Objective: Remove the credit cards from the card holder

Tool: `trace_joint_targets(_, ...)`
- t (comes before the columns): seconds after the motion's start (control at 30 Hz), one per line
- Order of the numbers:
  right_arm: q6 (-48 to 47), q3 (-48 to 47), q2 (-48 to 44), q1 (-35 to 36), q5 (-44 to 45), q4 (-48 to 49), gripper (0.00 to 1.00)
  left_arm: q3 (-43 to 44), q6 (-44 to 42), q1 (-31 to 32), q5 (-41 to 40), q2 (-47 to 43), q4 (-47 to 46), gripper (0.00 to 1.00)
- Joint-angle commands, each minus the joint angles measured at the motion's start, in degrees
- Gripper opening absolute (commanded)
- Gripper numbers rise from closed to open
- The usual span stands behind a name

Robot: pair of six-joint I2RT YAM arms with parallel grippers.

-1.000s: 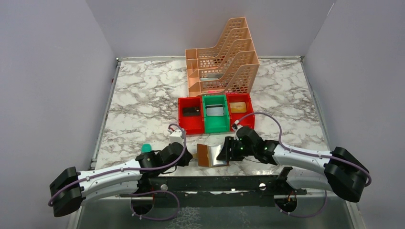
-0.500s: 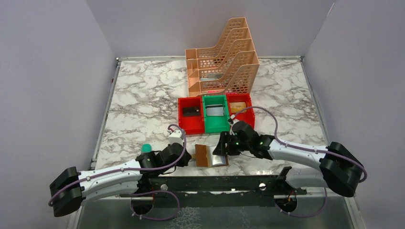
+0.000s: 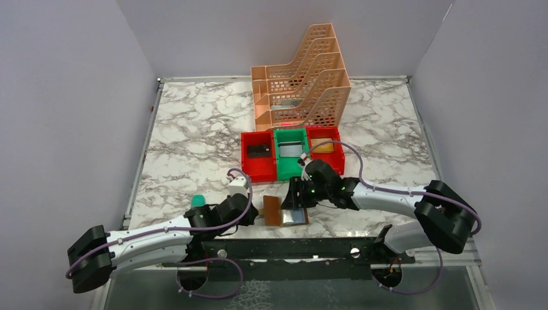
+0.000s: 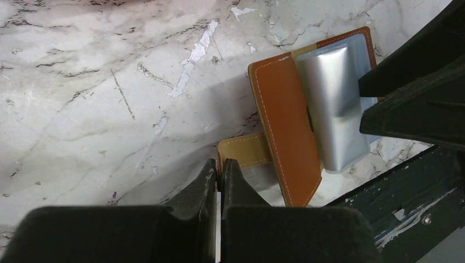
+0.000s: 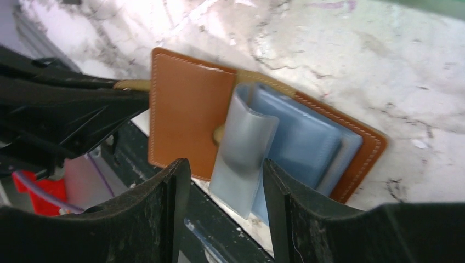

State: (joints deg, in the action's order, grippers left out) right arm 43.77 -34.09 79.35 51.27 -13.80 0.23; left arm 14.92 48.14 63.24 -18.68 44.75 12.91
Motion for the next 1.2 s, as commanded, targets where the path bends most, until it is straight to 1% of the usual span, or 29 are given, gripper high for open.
trace_joint_targets(0.0, -0.79, -0.23, -1.5, 0.06, -7.76, 4.82, 0.56, 0.04, -0.76, 0.17, -1.96, 0.41, -0.06, 0.0)
trace_joint_targets(0.13, -0.3, -1.11, 0.25, 0.06, -13.12, 9.26, 0.57, -0.15, -0.66, 0.17, -2.22, 1.4, -0.73, 0.0)
trace_joint_targets(0.27, 1.73, -1.67, 5.37, 0.15, -14.13, 12.98, 0.58, -1.3, 1.05, 0.18, -2.59, 2.04, -2.66, 0.0)
trace_joint_targets(0.43, 1.51, -3.4, 10.43, 1.49, -15.55, 15.69, 0.62, -2.92, 3.9, 0.15, -2.89, 2.18, -3.83, 0.0)
trace_joint_targets(0.53, -0.78, -6.22, 11.12, 3.4, -14.96, 12.91, 0.65, -3.47, 4.58, 0.14, -3.03, 2.41, -3.9, 0.0)
trace_joint_targets(0.63, -2.06, -8.74, 11.73, 5.39, -11.66, 9.09, 0.69, -3.71, 4.85, 0.15, -2.98, 2.67, -4.34, 0.0)
trace_joint_targets(0.67, -1.62, -9.63, 12.0, 5.89, -9.39, 7.24, 0.7, -3.74, 4.92, 0.2, -3.05, 2.76, -4.48, 0.0)
trace_joint_targets(0.73, -1.31, -12.48, 12.14, 7.69, -1.75, 0.19, 0.71, -3.52, 4.95, 0.16, -3.2, 2.92, -4.46, 0.0)
trace_joint_targets(0.77, -1.38, -13.05, 12.02, 8.34, -0.03, -1.25, 0.72, -3.42, 4.99, 0.13, -3.09, 3.01, -4.36, 0.0)
trace_joint_targets(0.87, 0.29, -11.63, 12.8, 8.49, 0.77, 0.65, 0.73, -3.35, 4.99, 0.2, -3.12, 2.87, -3.74, 0.0)
trace_joint_targets(1.03, 0.94, -12.99, 20.92, 8.43, -5.85, 3.86, 0.72, -3.32, 4.71, 0.15, -2.7, 2.3, -3.66, 0.0)
trace_joint_targets(1.07, 1.79, -12.85, 21.57, 8.49, -5.92, 4.37, 0.72, -3.34, 4.56, 0.19, -2.52, 2.22, -3.55, 0.0)
trace_joint_targets(1.17, 3.36, -11.63, 19.57, 8.45, -4.07, 4.47, 0.72, -3.55, 4.51, 0.15, -2.08, 1.87, -3.13, 0.0)
